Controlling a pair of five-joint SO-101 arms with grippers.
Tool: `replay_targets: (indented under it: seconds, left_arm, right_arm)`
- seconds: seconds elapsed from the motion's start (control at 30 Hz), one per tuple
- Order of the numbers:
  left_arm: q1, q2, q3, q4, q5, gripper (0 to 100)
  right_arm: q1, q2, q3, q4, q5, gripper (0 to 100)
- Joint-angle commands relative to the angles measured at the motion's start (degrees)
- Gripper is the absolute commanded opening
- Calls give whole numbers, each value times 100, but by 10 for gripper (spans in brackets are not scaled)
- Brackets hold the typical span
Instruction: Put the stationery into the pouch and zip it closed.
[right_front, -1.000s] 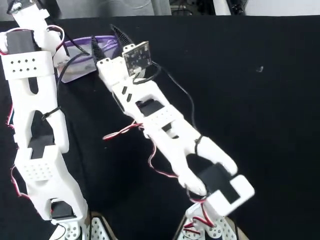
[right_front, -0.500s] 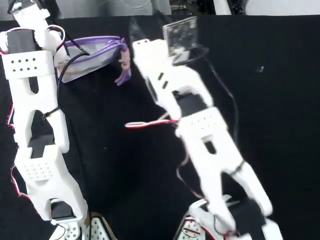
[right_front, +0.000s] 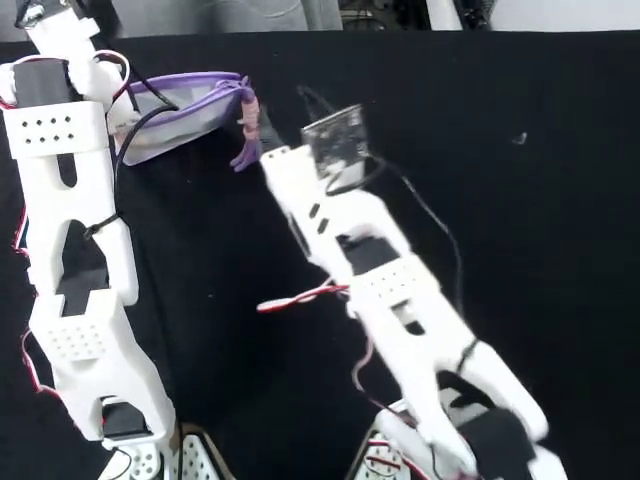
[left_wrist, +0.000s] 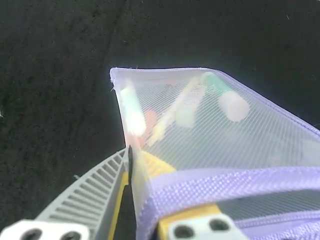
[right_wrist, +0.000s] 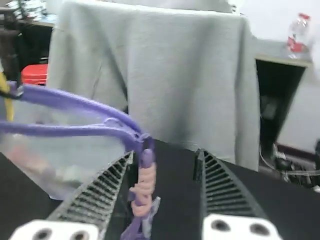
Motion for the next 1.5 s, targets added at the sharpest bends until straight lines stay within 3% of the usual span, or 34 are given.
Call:
replay_targets:
  seconds: [0.0,0.2,0.77,0.93,1.13,1.47]
  left_arm:
    - [-31,-26,-136,62,-26,29]
    - [-40,-26,-136,62,-26,29]
    - [-22,-9,-92,62,-26,29]
    - [-22,-9,-92,62,-26,29]
    - [-57,18,-92,62,-26,29]
    - [-48,-26,-136,62,-123,30]
  right_arm:
    - [-176,708,-374,-422,123,177]
    - [-158,1815,-1147,-466,176,177]
    - [-26,3011,-2281,-475,185,168]
    - [-18,2809,-2237,-422,237,30]
    - [-141,2466,-1815,-466,967,25]
    - [-316,1587,-1244,-404,1459,11]
